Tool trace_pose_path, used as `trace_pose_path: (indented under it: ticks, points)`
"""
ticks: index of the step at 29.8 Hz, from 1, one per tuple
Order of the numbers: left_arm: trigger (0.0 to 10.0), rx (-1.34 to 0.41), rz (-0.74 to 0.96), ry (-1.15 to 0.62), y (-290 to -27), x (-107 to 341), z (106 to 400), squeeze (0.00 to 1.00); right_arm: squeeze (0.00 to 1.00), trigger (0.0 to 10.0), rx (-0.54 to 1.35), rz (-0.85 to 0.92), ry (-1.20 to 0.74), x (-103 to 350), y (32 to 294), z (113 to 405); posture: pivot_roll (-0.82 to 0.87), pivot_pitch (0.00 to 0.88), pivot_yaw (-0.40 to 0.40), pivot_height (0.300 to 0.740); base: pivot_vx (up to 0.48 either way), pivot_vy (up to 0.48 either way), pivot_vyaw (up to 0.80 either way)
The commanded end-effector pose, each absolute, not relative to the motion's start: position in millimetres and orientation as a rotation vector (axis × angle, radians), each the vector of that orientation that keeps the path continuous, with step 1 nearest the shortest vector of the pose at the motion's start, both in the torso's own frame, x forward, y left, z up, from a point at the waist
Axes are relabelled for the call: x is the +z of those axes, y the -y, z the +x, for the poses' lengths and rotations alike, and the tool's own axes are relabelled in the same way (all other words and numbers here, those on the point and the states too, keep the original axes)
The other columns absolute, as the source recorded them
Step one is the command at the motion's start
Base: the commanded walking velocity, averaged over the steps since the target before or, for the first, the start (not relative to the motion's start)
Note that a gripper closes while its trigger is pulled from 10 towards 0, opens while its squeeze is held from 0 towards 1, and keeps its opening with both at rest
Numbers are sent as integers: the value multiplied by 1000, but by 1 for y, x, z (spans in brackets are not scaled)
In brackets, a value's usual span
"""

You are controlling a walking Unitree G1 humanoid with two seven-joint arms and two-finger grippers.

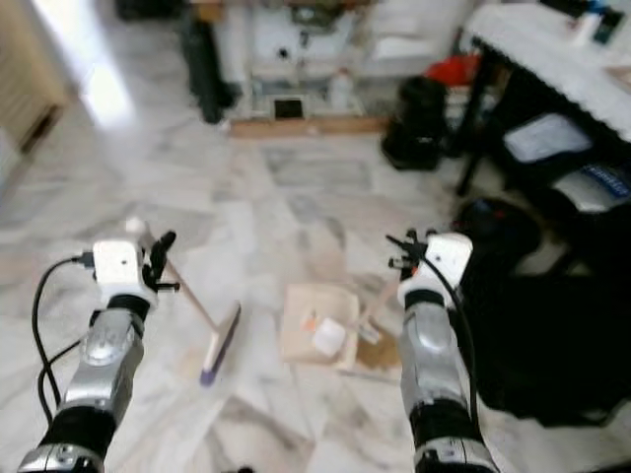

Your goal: Sweep floor

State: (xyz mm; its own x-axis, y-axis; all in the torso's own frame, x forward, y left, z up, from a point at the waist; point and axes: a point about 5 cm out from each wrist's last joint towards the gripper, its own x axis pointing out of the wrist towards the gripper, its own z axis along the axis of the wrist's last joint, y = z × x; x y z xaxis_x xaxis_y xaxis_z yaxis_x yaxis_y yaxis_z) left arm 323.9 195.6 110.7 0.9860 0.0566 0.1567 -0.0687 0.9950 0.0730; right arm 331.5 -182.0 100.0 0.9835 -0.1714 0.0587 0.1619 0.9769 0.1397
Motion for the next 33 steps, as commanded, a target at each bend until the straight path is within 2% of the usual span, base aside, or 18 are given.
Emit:
trace_pose_path:
  ticks: [1, 33]
  points:
    - [10000, 51, 93, 204, -192, 121, 326, 0, 0, 10000, -169, 138, 131, 114, 184, 334, -3, 0, -38, 740, 0, 0, 800]
    - [10000, 96, 114, 180, -193, 113, 314, 0, 0, 10000, -141, 149, 97, 112, 177, 332, 7, 9, -49, 740, 0, 0, 800]
